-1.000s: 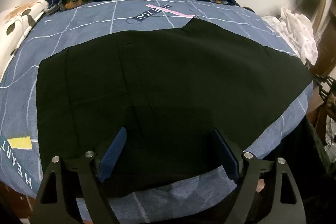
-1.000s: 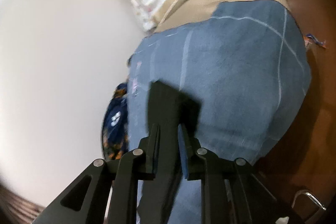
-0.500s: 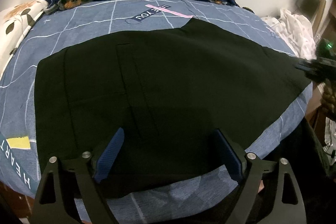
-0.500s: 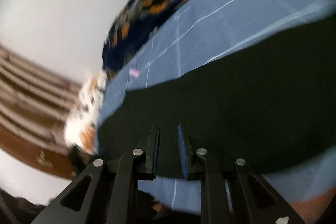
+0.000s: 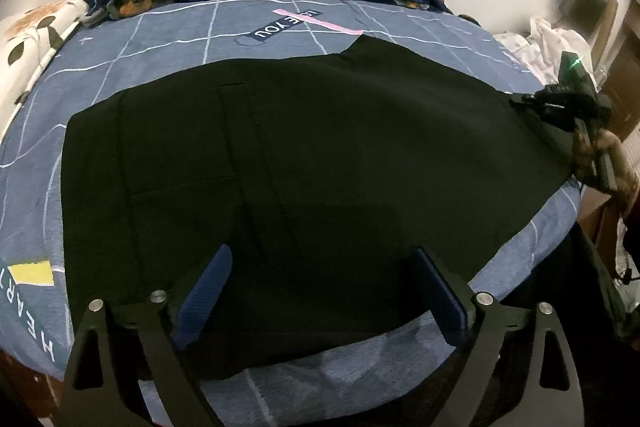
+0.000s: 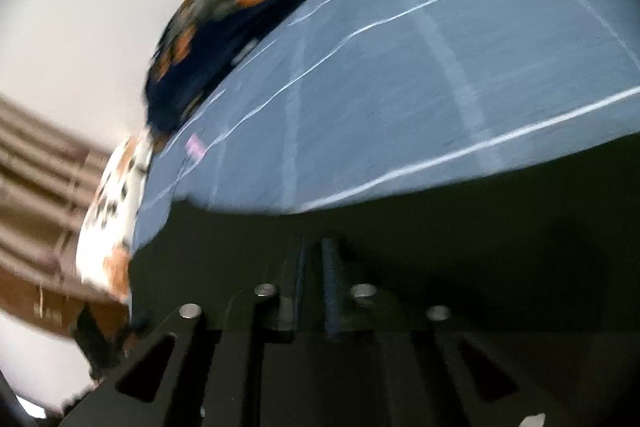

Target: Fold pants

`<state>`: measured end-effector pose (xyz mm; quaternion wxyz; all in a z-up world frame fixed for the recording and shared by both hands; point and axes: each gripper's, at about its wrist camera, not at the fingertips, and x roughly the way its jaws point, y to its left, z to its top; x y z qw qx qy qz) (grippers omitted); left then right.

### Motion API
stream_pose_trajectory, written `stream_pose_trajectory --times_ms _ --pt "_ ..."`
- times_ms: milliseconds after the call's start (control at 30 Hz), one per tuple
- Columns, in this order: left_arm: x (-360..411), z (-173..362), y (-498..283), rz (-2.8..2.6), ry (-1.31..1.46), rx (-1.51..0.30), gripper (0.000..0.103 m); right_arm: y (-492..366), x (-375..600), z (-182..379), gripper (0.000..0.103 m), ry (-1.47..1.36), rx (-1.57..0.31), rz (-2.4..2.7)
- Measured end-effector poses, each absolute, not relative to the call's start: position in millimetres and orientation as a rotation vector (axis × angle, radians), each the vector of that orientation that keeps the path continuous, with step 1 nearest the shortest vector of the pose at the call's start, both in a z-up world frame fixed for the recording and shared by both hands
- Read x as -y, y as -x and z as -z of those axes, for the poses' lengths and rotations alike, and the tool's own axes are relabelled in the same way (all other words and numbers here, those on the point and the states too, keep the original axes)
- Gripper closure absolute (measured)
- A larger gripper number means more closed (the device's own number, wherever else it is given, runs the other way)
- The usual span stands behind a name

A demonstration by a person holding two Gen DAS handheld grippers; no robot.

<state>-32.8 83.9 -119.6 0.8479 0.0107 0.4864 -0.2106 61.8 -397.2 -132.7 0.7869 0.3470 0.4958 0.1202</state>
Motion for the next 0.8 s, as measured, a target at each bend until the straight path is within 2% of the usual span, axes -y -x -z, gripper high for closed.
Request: stream_pose_trajectory --times_ms 67,233,367,600,800 --pt "-83 120 33 0.444 -0.025 -1.026 0.01 -62 399 127 0.092 -0.758 -1.055 -0.259" --pt "-84 119 31 0.441 -0.009 -1.034 0.01 -61 343 104 0.091 -0.643 -1.108 -0.458" --pt "-83 119 31 0.442 -0.011 -1.036 0.01 -70 286 92 0.083 -0.496 -1.116 -0.571" --pt "-85 118 30 0.444 0.003 -1.041 0.009 -98 244 97 0.081 -0.265 -1.127 -0.549" --pt "-86 119 28 0.452 0.029 -1.046 0.006 -113 218 103 0.081 -0.182 -1.158 -0.588"
